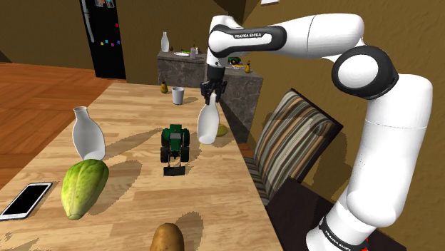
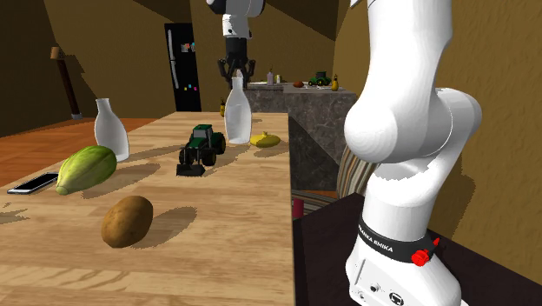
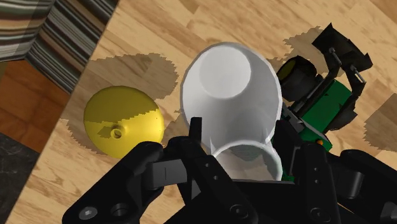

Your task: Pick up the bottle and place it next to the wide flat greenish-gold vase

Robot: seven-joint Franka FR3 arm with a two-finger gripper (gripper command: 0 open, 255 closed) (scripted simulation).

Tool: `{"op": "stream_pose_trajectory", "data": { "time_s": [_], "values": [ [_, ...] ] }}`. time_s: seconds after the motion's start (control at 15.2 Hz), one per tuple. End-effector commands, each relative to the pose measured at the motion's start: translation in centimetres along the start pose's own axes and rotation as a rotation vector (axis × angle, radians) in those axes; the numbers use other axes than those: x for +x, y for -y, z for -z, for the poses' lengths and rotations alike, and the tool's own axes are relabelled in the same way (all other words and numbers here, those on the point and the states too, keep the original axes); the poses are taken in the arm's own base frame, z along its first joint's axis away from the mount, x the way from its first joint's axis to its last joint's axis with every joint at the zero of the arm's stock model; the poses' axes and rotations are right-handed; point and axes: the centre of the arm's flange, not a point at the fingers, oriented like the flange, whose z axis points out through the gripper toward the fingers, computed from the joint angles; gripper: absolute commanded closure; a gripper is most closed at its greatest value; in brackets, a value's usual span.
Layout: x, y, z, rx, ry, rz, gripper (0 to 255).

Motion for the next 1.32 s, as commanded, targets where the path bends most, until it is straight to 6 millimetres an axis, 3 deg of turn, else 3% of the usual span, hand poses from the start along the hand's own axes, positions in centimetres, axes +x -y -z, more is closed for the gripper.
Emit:
{"op": "stream_pose_trajectory", "data": {
  "time_s": [0.0, 0.66, 1.19, 1.25],
  "values": [
    [0.0, 0.0, -1.1, 0.0, -0.001, 0.0, 255],
    [-0.1, 0.0, -6.6, 0.0, -0.001, 0.0, 255],
    [-0.1, 0.0, -6.6, 0.0, -0.001, 0.0, 255],
    [-0.1, 0.0, -6.6, 0.0, -0.001, 0.0, 0]
  ]
}}
